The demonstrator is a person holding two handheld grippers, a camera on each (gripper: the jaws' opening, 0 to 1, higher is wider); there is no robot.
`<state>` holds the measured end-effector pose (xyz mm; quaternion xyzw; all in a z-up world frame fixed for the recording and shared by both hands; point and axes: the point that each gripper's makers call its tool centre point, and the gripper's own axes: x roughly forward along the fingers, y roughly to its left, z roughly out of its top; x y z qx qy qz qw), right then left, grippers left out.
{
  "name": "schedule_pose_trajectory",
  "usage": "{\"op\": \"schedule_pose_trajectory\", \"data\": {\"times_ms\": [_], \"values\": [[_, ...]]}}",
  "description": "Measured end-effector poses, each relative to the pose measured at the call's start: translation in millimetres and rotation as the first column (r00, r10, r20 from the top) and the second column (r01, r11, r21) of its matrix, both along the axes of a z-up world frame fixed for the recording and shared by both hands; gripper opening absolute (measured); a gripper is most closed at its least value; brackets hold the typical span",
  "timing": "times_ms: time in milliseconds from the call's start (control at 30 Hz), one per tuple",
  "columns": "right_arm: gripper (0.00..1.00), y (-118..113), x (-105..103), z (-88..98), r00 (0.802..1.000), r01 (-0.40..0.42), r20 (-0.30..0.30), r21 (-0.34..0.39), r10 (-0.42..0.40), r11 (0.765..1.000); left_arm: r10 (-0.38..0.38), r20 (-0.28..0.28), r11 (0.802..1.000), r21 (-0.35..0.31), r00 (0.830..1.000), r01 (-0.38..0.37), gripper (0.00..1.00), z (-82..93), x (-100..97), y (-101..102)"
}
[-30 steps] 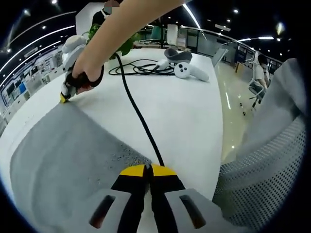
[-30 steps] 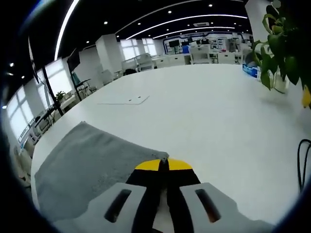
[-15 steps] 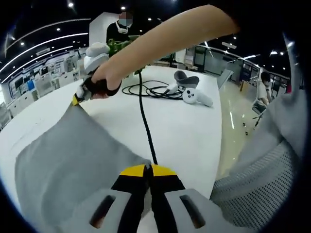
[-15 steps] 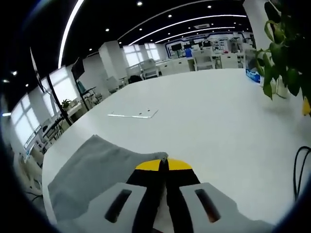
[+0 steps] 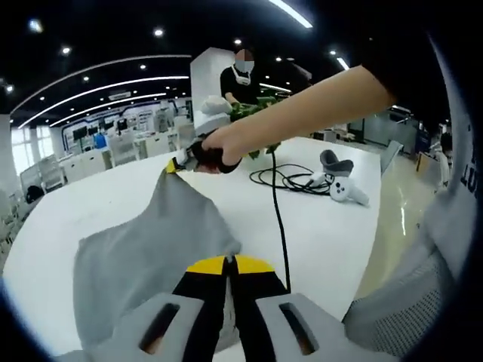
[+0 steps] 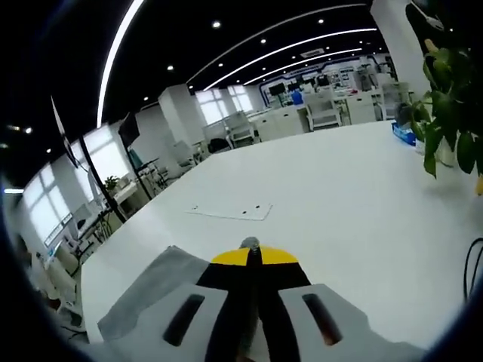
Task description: Fold the towel on the table until its edges align and the towel forms a compact rectangular stack.
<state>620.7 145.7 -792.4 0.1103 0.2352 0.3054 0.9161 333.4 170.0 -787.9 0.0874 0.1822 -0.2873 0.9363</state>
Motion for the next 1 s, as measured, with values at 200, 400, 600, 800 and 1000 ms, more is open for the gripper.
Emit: {"op": "schedule_pose_trajectory", "data": {"times_ms": [200,400,600,800,1000], "values": [[0.0,26,2,18.6,0.999,-0.024,0.024,0.026,0.023,0.999,0.067,0.003,0.998,-0.006,0.998,-0.067,0.02,6.3,-3.0,27],[0.0,44,1,27.0,0.999,-0.033,0.031,0.041,0.032,0.999,0.12,0.004,0.993,-0.009,0.993,-0.119,0.02,8.6,-4.9,47],[0.0,60,-2,32.2,0.999,-0.034,0.02,0.068,0.032,0.997,0.179,0.023,0.984,-0.012,0.984,-0.178,0.02,14.5,-9.5,65],[0.0,73,-2,40.0,0.999,-0.035,0.02,0.092,0.034,0.995,0.242,0.022,0.97,-0.022,0.97,-0.241,0.02,17.7,-14.9,86],[0.0,91,-2,47.3,0.999,-0.047,0.018,0.112,0.046,0.993,0.283,0.016,0.959,-0.015,0.959,-0.283,0.02,16.6,-21.6,103]]}}
